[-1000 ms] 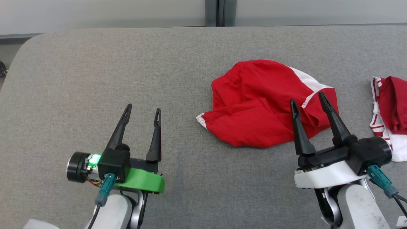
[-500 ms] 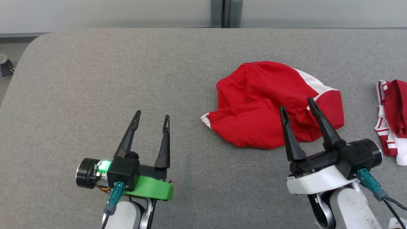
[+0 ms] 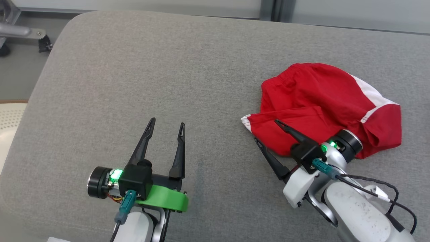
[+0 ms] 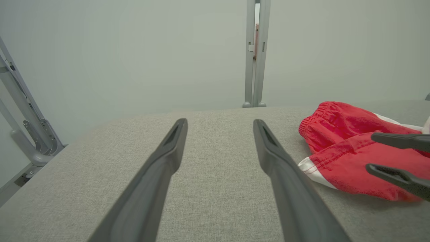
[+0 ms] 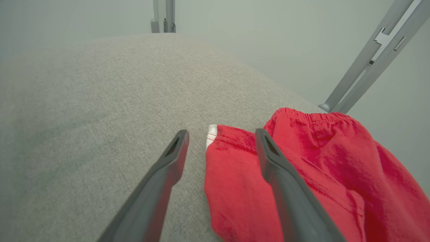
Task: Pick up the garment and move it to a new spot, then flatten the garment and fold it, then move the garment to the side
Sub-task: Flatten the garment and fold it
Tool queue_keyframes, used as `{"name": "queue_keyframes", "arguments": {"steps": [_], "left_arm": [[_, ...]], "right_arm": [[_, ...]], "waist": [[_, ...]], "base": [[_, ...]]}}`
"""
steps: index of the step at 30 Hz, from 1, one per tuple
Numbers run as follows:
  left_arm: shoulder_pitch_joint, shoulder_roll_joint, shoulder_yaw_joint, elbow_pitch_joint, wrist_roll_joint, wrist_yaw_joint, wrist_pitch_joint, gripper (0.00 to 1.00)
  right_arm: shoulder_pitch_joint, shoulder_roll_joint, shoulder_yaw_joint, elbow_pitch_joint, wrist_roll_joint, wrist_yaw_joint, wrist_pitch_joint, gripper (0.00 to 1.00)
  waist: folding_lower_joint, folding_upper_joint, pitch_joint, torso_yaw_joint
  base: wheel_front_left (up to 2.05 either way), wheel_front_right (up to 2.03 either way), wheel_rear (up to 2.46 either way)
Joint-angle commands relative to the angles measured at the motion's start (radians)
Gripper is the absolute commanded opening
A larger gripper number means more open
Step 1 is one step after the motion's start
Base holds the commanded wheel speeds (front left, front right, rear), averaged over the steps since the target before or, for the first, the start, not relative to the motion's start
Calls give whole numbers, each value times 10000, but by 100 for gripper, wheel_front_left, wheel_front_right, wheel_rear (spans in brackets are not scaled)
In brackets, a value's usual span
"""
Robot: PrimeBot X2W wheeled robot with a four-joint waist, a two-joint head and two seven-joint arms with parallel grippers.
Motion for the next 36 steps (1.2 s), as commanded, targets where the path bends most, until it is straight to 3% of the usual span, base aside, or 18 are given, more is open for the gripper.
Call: {"name": "queue_keyframes", "arguments": {"steps": [1, 13, 22, 23, 24, 26, 30, 36], "left_arm": [[-89, -6, -49, 78, -240, -37, -30, 100], [-280, -14, -603, 280, -979, 155, -30, 100], [-320, -13, -919, 419, -1175, 107, -30, 100], [-323, -13, -923, 428, -1173, 116, -30, 100], [-326, -13, -920, 436, -1168, 128, -30, 100], [-329, -13, -894, 445, -1166, 138, -30, 100], [-325, -12, -864, 498, -1122, 95, -31, 100], [-207, -10, -899, 568, -1076, 51, -31, 100]], "right_arm": [[-321, -178, 186, 265, -49, -21, 146, 100], [-2171, -804, 937, 2228, 147, -21, 1407, 100], [-2300, -1188, 2015, 2994, 1276, -18, 3105, 100], [-2296, -1231, 2071, 3001, 1426, -18, 3237, 58], [-2309, -1285, 2158, 2955, 1562, -18, 3312, 0], [-2320, -1366, 2305, 2866, 1773, -21, 3429, 0], [-2689, -1287, 2160, 2287, 1823, -21, 2570, 0], [-3224, -740, 1129, 1827, 1587, -21, 1133, 0]], "waist": [[0, 0, 213, 510], [0, 0, 375, 1393], [0, 0, 358, 1512], [0, 0, 353, 1504], [0, 0, 345, 1489], [0, 0, 328, 1452], [0, 0, 223, 1328], [0, 0, -44, 1232]], "base": [[0, 0, 0], [0, 0, 0], [0, 0, 0], [0, 0, 0], [0, 0, 0], [0, 0, 0], [0, 0, 0], [0, 0, 0]]}}
